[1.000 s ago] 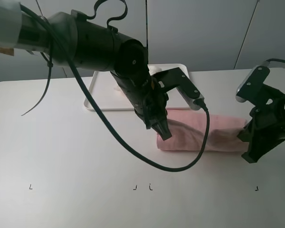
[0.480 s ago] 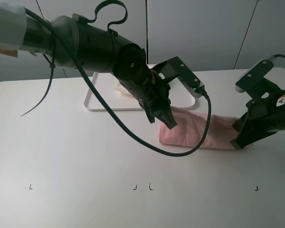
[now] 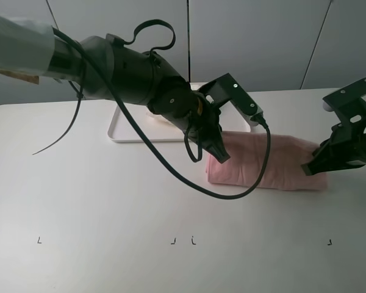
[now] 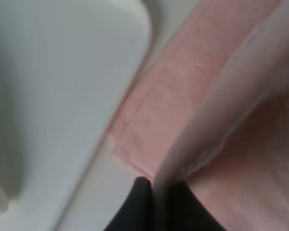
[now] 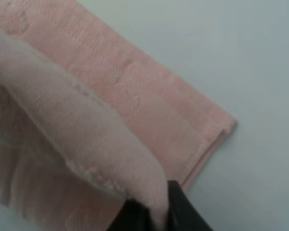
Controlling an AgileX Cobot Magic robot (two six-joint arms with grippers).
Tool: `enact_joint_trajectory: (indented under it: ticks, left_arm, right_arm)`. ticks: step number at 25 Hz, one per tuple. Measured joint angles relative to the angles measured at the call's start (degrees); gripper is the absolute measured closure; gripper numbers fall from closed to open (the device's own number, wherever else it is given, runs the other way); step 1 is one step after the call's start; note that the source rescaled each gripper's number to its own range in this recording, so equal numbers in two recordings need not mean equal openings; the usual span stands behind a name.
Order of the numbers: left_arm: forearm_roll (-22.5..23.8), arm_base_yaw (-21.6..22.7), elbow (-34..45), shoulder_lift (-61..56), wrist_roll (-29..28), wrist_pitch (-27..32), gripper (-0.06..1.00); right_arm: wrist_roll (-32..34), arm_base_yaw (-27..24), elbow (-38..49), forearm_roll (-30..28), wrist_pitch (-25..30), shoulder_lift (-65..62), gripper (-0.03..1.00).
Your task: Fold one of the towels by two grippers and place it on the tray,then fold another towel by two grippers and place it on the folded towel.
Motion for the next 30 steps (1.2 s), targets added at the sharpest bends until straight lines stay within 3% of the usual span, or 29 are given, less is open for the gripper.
enact_joint_trajectory:
  ticks: [5, 7, 10, 12, 14, 16, 18, 26, 30]
  left_arm:
    - [0.4, 0.6, 0.0, 0.0, -0.5, -1.4, 0.74]
    - [0.5, 1.0, 0.0, 0.0, -1.1, -1.7, 0.70]
    - [0.6, 1.4, 0.0, 0.0, -1.4, -2.2, 0.57]
    - [0.6, 1.6, 0.0, 0.0, -1.9, -2.3, 0.40]
    - [0.6, 1.8, 0.0, 0.0, -4.3, -2.3, 0.20]
    - [0.6, 2.0, 0.0, 0.0, -7.1, -2.2, 0.04]
    - [0.5, 2.0, -0.7, 0.0, -9.0, 0.9, -0.04]
    - [-3.5, 2.0, -13.2, 1.9, -12.2, 21.1, -0.06]
    - [-5.4, 2.0, -19.6, 6.0, -16.5, 27.9, -0.06]
  right_arm:
    - [0.2, 0.0, 0.0, 0.0, -2.5, 0.1, 0.95]
    - [0.2, 0.0, 0.0, 0.0, -3.5, 0.1, 0.86]
    - [0.2, -0.1, 0.0, 0.5, -5.4, 0.1, 0.51]
    - [0.2, -0.1, 0.0, 2.5, -7.2, 0.1, 0.16]
    - [0.3, -0.1, 0.0, 5.2, -8.7, 0.1, 0.01]
    - [0.3, -0.1, 0.0, 8.0, -8.3, 0.1, -0.02]
    - [0.5, -0.1, -0.1, 9.8, -6.1, 0.1, -0.03]
    - [2.6, -1.1, -11.7, 12.2, 14.9, 0.2, -0.03]
    - [9.3, -2.9, -18.3, 6.9, 25.8, 0.2, -0.03]
